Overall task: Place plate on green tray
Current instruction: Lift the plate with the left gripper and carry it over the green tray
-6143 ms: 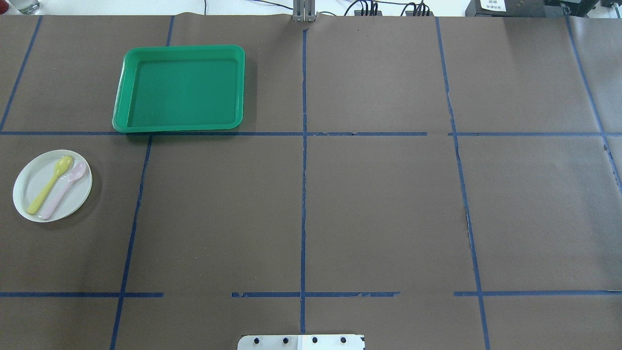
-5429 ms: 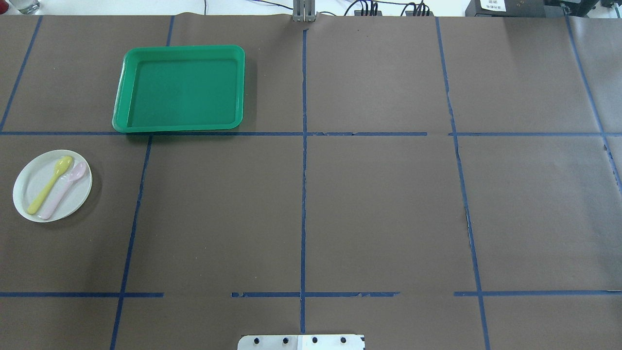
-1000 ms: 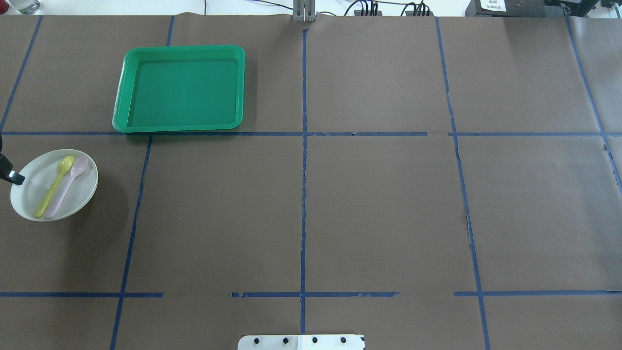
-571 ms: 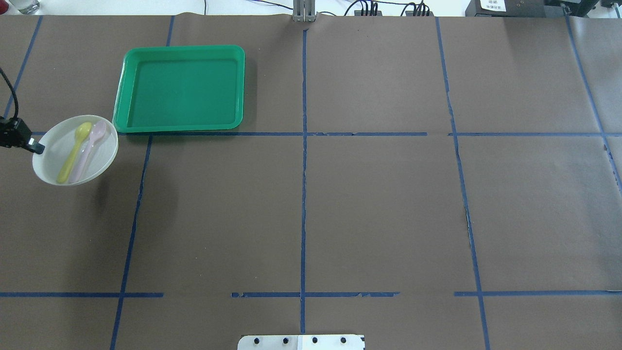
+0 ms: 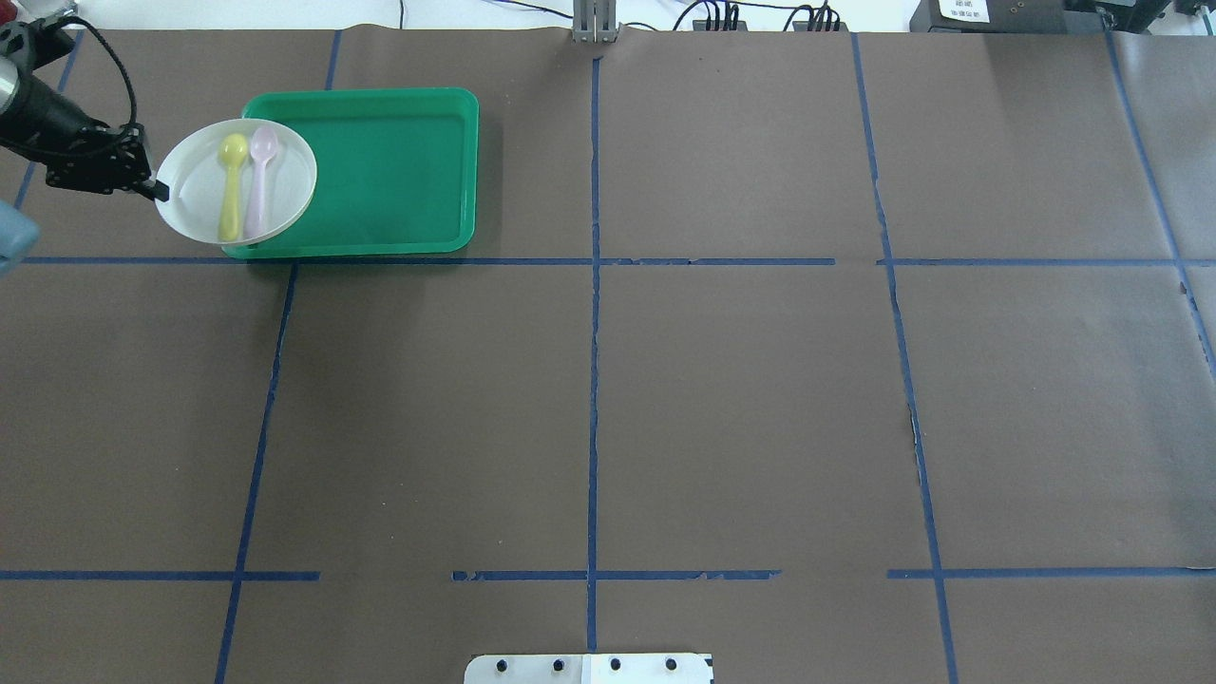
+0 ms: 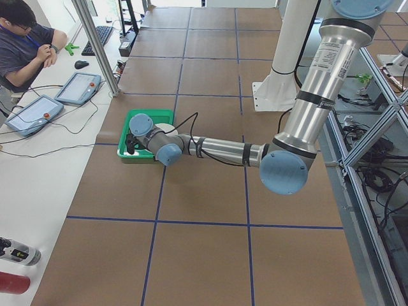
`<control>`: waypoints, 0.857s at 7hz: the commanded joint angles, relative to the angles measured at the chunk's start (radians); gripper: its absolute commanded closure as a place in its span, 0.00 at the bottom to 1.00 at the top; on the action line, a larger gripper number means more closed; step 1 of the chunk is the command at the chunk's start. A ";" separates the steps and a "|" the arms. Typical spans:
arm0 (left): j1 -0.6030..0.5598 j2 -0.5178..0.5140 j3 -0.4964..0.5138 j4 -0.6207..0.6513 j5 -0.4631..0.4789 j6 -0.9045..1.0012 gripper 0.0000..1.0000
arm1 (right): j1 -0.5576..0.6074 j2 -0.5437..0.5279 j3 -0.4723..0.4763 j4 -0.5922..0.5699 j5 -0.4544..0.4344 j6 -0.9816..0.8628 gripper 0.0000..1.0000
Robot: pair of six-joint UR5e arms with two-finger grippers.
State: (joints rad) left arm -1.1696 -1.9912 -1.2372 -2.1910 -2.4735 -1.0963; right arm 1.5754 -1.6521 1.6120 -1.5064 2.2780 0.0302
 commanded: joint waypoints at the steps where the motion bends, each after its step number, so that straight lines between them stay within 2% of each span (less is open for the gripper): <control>1: 0.068 -0.053 0.095 -0.196 0.101 -0.313 1.00 | 0.000 0.000 -0.001 0.000 0.000 0.000 0.00; 2: 0.144 -0.078 0.126 -0.264 0.192 -0.446 1.00 | 0.000 -0.002 0.000 0.000 0.000 -0.001 0.00; 4: 0.172 -0.129 0.169 -0.283 0.235 -0.542 1.00 | 0.000 0.000 0.000 0.000 0.000 0.000 0.00; 6: 0.188 -0.127 0.189 -0.308 0.254 -0.543 1.00 | 0.000 -0.002 -0.001 0.000 0.000 0.000 0.00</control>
State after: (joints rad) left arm -0.9890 -2.1160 -1.0576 -2.4886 -2.2285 -1.6319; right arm 1.5754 -1.6531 1.6118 -1.5064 2.2780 0.0306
